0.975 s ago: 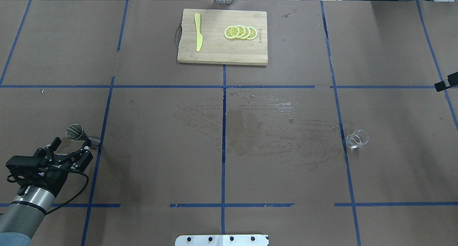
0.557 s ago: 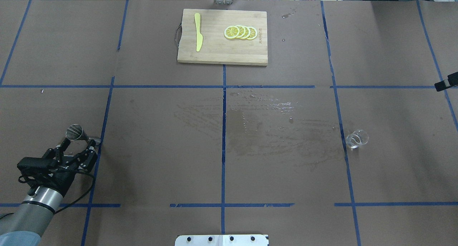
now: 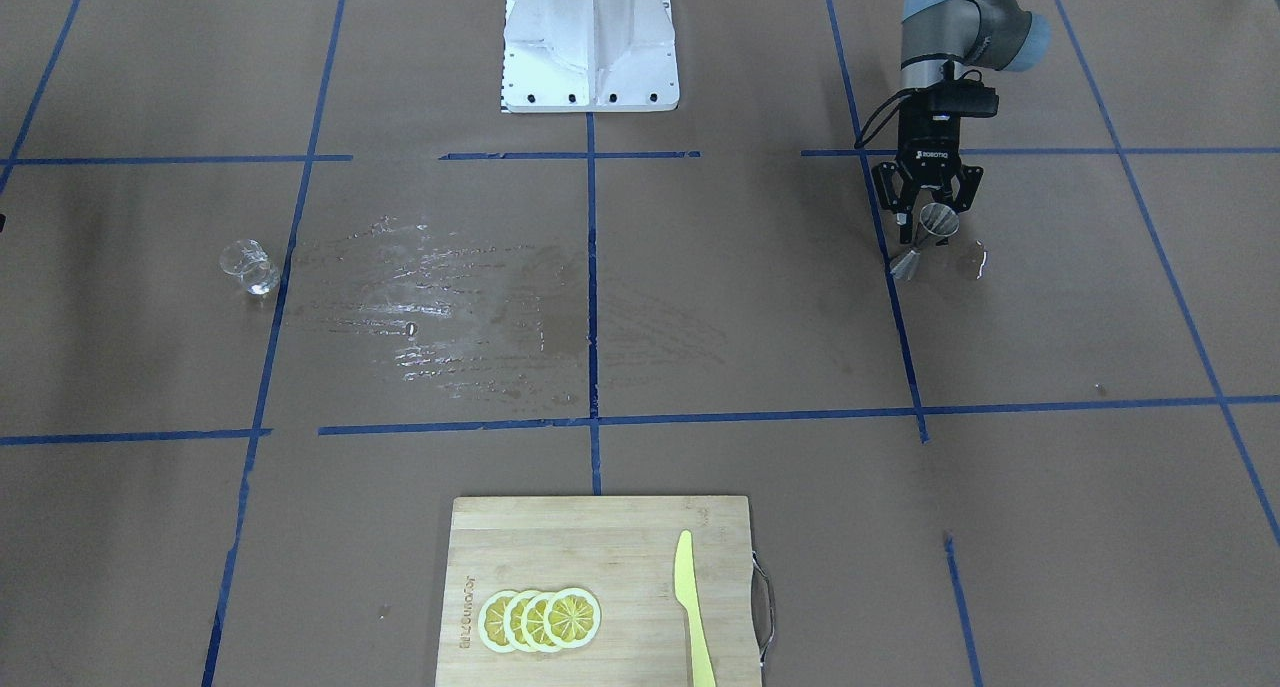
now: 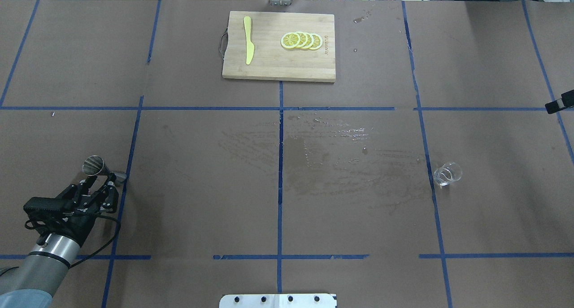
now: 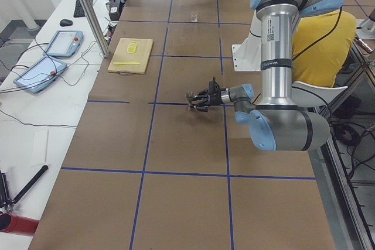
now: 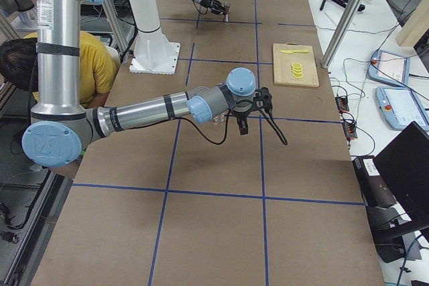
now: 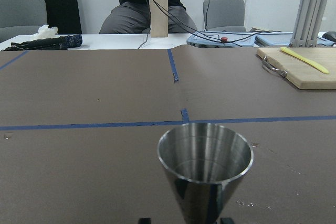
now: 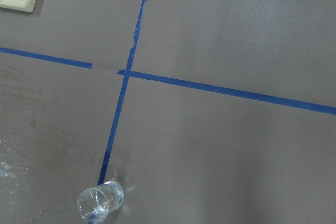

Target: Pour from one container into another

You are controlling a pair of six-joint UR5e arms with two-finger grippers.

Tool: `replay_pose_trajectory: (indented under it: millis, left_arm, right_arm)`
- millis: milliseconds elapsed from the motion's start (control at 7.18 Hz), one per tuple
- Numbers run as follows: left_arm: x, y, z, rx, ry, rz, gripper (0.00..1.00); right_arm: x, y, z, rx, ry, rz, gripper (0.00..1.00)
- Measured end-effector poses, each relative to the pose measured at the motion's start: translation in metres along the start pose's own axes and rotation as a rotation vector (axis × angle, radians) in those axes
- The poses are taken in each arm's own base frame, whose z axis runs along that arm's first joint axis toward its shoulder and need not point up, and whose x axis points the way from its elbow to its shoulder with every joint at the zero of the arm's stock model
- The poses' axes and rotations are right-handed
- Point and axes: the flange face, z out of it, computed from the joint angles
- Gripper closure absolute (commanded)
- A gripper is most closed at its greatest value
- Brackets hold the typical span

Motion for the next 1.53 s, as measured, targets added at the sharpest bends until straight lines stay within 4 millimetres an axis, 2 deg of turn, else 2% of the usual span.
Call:
replay_pose_trajectory:
  millis: [697,1533]
  left_arm:
    - [0.011,0.011,0.007,-0.006,0.004,0.025,0.45]
    - [0.009,0.003,0.012,0.034,-0.010,0.021,0.45]
  right_arm:
    - [0.000,0.000,0.000,0.001,0.000,-0.001,0.00]
    - [0.000,-0.001,0.000,0.000,0.002,0.000,0.00]
